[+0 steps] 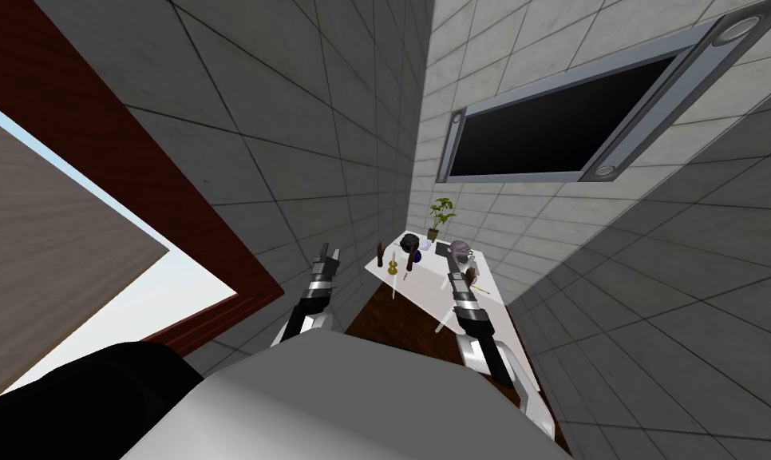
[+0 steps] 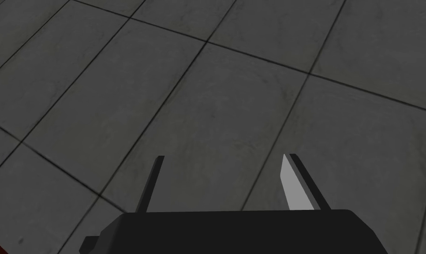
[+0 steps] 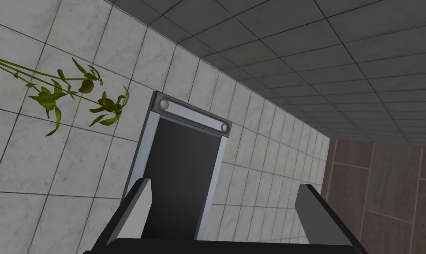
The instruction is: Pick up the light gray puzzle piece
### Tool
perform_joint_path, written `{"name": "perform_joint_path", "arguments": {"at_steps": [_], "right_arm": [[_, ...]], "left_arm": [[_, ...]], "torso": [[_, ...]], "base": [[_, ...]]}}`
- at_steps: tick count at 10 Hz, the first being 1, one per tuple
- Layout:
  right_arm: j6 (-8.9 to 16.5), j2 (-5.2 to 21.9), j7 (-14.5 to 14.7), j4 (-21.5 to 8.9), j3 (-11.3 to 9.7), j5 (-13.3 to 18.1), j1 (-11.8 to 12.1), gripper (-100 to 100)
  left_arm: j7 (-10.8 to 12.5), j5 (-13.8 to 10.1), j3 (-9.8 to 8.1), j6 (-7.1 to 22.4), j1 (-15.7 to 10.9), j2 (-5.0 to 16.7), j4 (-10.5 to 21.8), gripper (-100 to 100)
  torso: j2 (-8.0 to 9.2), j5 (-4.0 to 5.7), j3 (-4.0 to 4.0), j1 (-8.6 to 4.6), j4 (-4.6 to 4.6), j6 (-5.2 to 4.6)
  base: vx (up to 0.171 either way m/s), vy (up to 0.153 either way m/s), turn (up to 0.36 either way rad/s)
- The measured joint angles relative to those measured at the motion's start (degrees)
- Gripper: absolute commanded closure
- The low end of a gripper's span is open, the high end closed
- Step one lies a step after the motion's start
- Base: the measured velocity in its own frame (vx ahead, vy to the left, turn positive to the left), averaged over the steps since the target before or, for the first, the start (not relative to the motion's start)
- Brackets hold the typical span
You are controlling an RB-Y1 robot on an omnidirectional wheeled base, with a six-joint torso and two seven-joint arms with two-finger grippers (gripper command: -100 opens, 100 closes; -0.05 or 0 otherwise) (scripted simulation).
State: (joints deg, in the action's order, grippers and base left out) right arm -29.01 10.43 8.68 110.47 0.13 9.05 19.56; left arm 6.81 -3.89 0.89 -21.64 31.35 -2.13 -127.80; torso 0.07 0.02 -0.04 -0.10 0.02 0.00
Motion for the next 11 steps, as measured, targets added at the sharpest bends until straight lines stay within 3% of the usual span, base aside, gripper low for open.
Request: {"name": "perform_joint_path", "arguments": {"at_steps": [11], "right_arm": [[1.4, 5.1, 13.5, -15.3, -2.6, 11.2, -10.6, -100]], "left_arm": [[0.0, 0.0, 0.00, 0.0, 0.0, 0.0, 0.0, 0]], "torso": [[-0.05, -0.01, 0.03, 0.04, -0.01, -0.01]], "base": [[-0.014, -0.017, 0.021]]}}
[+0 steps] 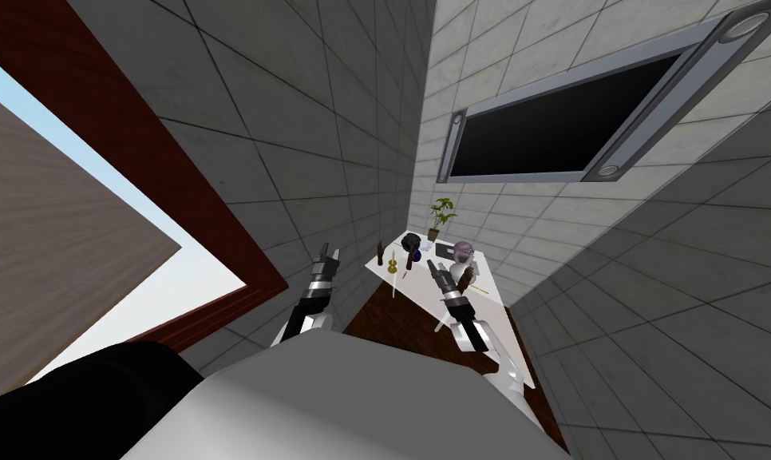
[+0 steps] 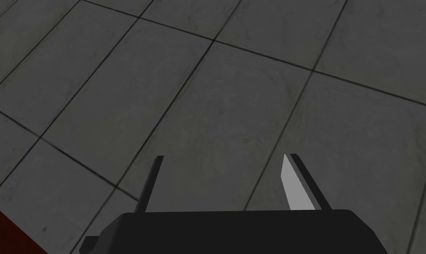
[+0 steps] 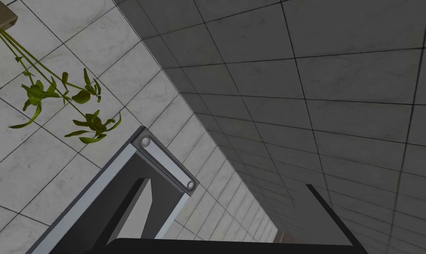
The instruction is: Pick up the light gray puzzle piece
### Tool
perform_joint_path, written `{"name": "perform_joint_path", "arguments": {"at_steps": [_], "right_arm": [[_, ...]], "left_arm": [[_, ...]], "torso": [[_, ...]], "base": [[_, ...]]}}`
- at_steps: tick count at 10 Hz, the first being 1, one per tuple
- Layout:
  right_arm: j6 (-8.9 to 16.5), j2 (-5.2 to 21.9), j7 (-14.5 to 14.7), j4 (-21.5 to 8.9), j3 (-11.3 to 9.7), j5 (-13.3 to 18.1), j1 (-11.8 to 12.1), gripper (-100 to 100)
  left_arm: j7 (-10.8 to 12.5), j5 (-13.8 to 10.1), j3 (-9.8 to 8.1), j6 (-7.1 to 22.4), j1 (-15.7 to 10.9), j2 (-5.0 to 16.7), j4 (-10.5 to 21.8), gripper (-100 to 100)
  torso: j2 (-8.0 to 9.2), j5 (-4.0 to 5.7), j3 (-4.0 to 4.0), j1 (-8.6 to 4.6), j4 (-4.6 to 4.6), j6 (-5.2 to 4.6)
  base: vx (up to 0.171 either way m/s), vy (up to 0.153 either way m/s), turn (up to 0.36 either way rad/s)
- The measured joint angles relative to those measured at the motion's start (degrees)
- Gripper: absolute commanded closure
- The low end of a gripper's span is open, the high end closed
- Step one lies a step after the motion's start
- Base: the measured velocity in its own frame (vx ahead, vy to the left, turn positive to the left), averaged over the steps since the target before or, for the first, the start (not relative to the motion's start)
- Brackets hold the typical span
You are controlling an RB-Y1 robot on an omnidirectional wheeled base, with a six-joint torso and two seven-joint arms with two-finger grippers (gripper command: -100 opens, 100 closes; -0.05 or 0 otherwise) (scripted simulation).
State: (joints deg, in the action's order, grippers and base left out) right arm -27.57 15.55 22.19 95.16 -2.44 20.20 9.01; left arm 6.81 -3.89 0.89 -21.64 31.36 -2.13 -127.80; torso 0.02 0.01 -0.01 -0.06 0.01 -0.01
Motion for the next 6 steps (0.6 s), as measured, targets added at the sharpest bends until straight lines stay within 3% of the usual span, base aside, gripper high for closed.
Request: {"name": "perform_joint_path", "arguments": {"at_steps": [6], "right_arm": [[1.0, 2.2, 8.1, -9.9, -1.8, 6.6, -6.2, -100]], "left_arm": [[0.0, 0.0, 0.00, 0.0, 0.0, 0.0, 0.0, 0]], "torso": [[-0.03, 0.00, 0.02, 0.02, -0.01, 0.00]], "base": [[-0.005, -0.013, 0.038]]}}
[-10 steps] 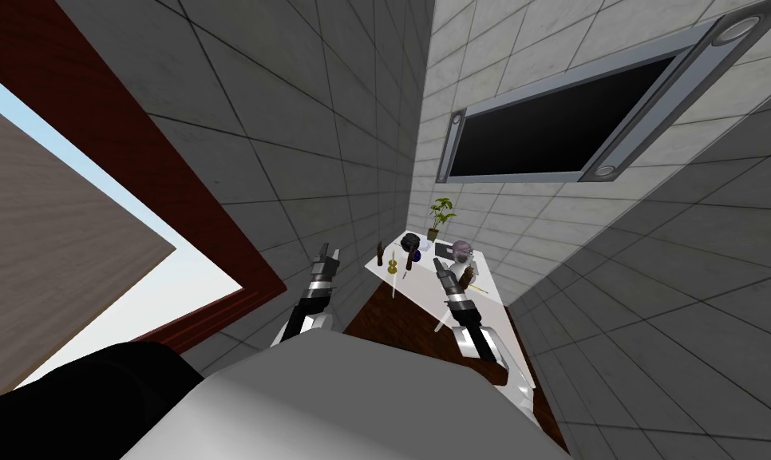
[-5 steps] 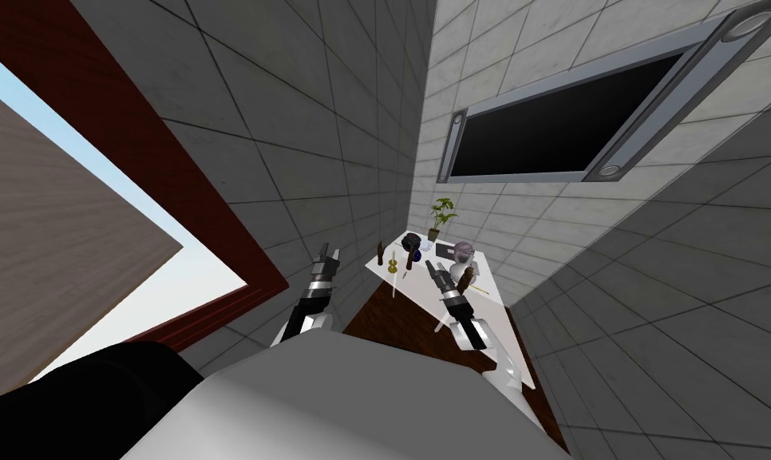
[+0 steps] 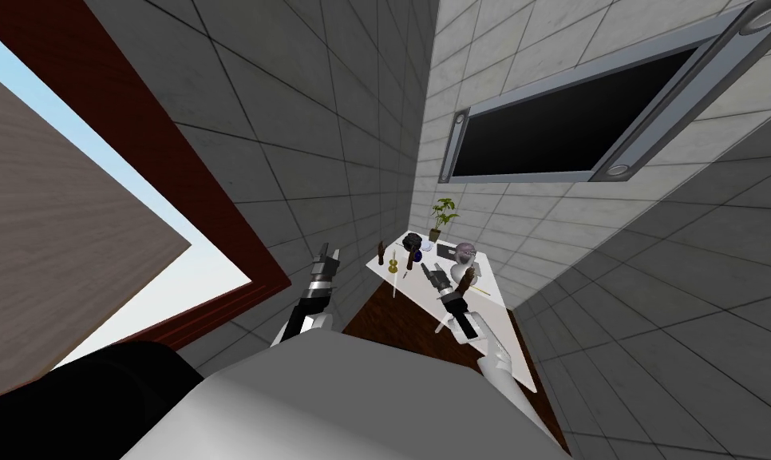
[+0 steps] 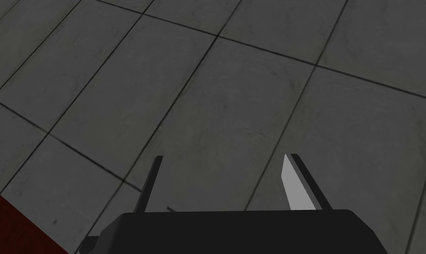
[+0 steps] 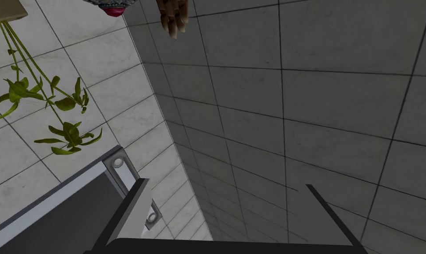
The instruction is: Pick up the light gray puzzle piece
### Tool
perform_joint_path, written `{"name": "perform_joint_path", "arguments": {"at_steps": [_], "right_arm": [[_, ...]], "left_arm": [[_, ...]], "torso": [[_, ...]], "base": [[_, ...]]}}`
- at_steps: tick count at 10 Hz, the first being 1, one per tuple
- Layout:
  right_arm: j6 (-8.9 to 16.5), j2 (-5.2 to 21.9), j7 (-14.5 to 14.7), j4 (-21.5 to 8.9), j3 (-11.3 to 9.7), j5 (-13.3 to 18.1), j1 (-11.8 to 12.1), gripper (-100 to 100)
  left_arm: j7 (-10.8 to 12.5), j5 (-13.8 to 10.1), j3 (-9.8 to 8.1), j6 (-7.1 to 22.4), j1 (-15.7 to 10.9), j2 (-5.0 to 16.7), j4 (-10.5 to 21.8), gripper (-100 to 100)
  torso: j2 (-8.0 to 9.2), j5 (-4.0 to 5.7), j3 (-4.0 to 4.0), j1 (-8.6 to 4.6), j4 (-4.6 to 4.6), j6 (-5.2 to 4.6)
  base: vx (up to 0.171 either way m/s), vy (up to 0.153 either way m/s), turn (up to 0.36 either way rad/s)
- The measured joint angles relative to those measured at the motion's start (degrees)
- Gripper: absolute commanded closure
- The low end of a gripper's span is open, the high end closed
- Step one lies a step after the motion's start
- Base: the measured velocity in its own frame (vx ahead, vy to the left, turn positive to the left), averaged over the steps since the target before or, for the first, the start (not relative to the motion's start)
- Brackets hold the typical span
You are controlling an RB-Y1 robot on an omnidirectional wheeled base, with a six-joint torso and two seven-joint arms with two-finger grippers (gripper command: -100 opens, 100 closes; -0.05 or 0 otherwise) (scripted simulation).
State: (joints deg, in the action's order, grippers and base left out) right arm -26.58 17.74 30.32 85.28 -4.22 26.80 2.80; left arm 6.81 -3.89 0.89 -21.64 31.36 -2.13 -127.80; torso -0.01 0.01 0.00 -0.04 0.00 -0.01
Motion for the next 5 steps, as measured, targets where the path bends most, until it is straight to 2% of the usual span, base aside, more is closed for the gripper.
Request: {"name": "perform_joint_path", "arguments": {"at_steps": [5], "right_arm": [[1.9, 1.3, 7.2, -7.7, -2.1, 5.9, -4.9, -100]], "left_arm": [[0.0, 0.0, 0.00, 0.0, 0.0, 0.0, 0.0, 0]], "torso": [[-0.03, 0.00, 0.02, 0.01, 0.00, 0.01]], "base": [[0.003, -0.011, 0.040]]}}
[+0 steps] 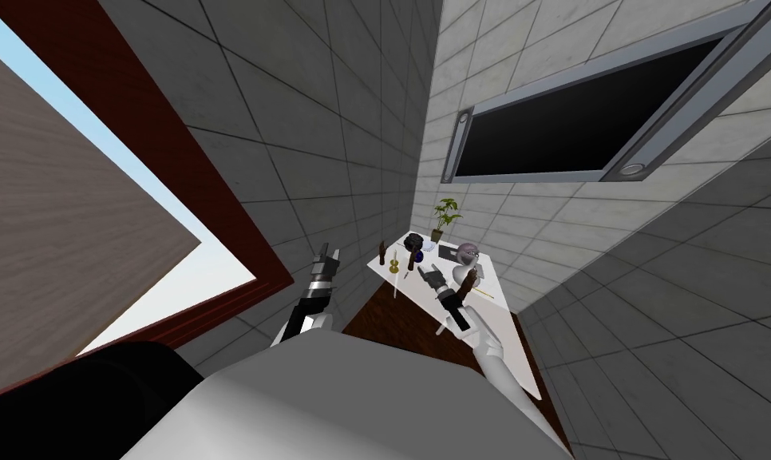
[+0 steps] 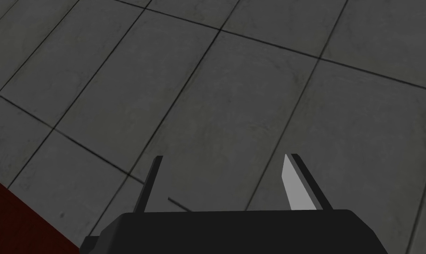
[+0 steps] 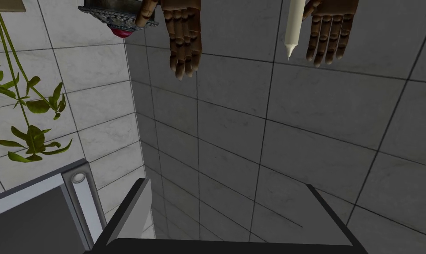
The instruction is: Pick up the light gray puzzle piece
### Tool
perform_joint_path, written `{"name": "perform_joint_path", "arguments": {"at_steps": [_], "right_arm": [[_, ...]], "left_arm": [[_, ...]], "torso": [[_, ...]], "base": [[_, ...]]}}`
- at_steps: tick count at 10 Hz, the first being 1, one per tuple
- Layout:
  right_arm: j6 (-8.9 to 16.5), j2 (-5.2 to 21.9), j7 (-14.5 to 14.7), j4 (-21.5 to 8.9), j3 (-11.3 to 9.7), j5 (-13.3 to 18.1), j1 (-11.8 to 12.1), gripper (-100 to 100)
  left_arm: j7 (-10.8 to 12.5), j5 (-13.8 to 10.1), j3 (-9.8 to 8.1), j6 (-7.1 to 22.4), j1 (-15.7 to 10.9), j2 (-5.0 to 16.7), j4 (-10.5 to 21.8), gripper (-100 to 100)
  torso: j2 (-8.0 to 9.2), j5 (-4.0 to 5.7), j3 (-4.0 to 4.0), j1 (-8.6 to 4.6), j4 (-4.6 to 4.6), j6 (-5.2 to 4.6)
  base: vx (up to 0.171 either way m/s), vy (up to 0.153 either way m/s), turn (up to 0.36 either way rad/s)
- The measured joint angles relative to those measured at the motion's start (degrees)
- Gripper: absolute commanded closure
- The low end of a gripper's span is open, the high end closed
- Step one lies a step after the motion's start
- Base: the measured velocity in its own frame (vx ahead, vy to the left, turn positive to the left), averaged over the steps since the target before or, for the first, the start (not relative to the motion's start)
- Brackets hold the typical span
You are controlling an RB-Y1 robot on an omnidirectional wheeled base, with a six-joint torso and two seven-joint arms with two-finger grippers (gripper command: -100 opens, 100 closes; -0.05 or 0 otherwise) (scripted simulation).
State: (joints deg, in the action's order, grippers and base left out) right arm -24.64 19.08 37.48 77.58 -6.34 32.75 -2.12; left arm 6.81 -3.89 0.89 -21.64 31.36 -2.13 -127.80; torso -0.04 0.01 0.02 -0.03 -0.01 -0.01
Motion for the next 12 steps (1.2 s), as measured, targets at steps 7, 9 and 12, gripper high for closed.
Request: {"name": "perform_joint_path", "arguments": {"at_steps": [7, 9, 12], "right_arm": [[2.4, 1.0, 9.3, -10.7, -2.7, 7.1, -6.1, -100], [3.4, 0.9, 12.1, -13.9, -3.7, 9.2, -8.1, -100], [4.8, 1.3, 15.6, -17.7, -5.2, 12.3, -10.6, -100]], "left_arm": [[0.0, 0.0, 0.00, 0.0, 0.0, 0.0, 0.0, 0], [0.0, 0.0, 0.00, 0.0, 0.0, 0.0, 0.0, 0], [0.0, 0.0, 0.00, 0.0, 0.0, 0.0, 0.0, 0]], "torso": [[-0.03, 0.00, 0.02, 0.02, -0.01, -0.02], [-0.04, -0.01, 0.02, 0.03, -0.01, -0.03], [-0.06, -0.01, 0.03, 0.04, -0.01, -0.01]], "base": [[0.011, -0.007, 0.053], [0.018, -0.004, 0.055], [0.018, -0.004, 0.056]]}}
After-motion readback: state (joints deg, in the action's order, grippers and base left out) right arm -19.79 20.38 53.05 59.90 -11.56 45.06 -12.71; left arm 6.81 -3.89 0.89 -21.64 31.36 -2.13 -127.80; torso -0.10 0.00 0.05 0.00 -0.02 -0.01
